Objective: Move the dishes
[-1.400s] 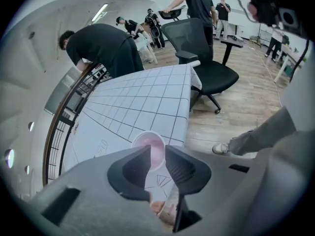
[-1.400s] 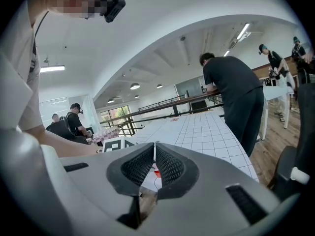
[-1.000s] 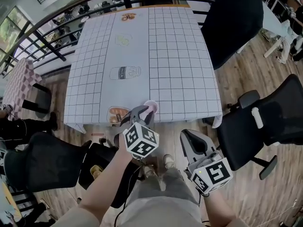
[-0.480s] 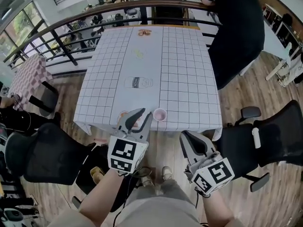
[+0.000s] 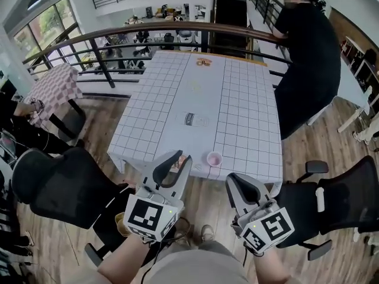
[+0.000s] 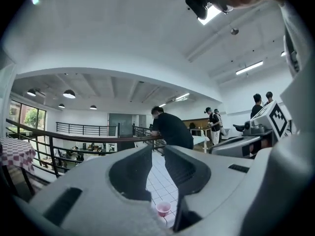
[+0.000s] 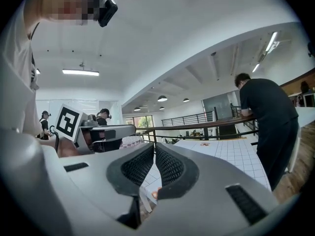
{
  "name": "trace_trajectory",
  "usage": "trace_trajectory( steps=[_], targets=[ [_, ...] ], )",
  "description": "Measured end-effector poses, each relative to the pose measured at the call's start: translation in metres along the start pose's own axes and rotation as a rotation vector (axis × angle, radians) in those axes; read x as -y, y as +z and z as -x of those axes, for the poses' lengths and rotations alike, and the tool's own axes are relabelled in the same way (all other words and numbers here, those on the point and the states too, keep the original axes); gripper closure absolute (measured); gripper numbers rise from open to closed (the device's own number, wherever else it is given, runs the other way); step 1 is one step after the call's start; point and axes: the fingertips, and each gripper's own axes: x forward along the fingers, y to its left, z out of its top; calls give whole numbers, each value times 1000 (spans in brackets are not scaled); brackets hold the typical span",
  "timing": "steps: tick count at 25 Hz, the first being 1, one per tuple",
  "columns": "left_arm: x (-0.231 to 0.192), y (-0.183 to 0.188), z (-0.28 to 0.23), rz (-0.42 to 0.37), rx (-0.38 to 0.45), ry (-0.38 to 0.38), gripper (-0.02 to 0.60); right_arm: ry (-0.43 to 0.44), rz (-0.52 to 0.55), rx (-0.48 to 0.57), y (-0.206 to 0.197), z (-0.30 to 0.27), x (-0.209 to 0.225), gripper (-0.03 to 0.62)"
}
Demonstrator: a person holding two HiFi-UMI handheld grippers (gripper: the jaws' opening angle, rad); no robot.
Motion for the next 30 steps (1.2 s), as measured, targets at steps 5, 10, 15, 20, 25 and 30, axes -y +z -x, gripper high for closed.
trace_trajectory(
  steps=[5,10,15,20,25,30],
  targets=[
    [0,34,33,-6,75,37,489,80,45,64,33,-2,-34,568],
    [-10,58,67,-65,110,108,492,172,93,85,45,-7,-61,568],
    [-14,38,96,-49,76,152,518,245,90,70,37,-9,-87,568],
    [-9,31,118,-5,43,186,554,307,69,52,43,-5,-107,568],
    [-18,20,126,-7,47,199,567,336,81,48,35,-18,-116,568],
    [-18,20,135,-18,45,198,568,350,91,33,32,-19,-124,568]
  ],
)
